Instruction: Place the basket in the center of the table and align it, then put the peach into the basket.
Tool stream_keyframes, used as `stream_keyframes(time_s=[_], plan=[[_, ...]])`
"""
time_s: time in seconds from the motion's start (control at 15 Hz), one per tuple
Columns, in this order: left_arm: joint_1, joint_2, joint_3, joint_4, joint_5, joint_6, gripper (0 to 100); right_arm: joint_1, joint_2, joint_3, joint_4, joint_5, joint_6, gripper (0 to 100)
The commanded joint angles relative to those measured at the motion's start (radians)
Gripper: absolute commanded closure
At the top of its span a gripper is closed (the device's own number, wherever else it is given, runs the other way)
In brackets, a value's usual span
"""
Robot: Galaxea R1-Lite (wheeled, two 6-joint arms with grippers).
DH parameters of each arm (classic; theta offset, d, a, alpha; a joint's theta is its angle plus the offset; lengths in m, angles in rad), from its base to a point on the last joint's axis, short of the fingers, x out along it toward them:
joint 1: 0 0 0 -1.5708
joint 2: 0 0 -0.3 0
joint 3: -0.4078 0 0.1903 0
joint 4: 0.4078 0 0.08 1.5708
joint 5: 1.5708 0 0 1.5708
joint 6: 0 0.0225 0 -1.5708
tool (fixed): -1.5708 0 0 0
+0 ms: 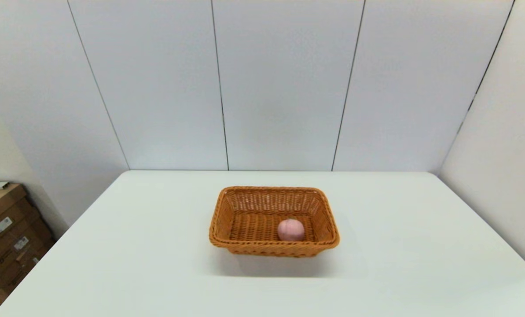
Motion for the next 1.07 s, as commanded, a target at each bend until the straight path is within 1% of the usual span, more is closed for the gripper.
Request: stream_keyframes(time_s=[0.07, 0.13, 0.27, 0.4, 0.53, 1.07], plan=[[0.000, 0.000, 0.000, 0.001, 0.001, -0.001, 0, -0.002, -0.072, 0.149, -0.166, -0.059, -0.014, 0], [0.000, 0.000, 0.000, 0.001, 0.001, -0.001, 0, -0.002, -0.072, 0.187, -0.195, -0.064, -0.023, 0], [0.000, 0.000, 0.000, 0.001, 0.001, -0.001, 0, -0.002, -0.072, 0.192, -0.198, -0.064, -0.010, 0], [0.000, 0.000, 0.000, 0.001, 0.001, -0.002, 0, -0.002, -0.072, 0.195, -0.206, -0.067, -0.013, 0], [0.000, 0.000, 0.000, 0.001, 0.001, -0.001, 0, -0.002, -0.072, 0.206, -0.243, -0.062, -0.014, 0], [0.000, 0.000, 0.000, 0.001, 0.001, -0.002, 0, -0.002, -0.072, 0.206, -0.244, -0.064, -0.008, 0]])
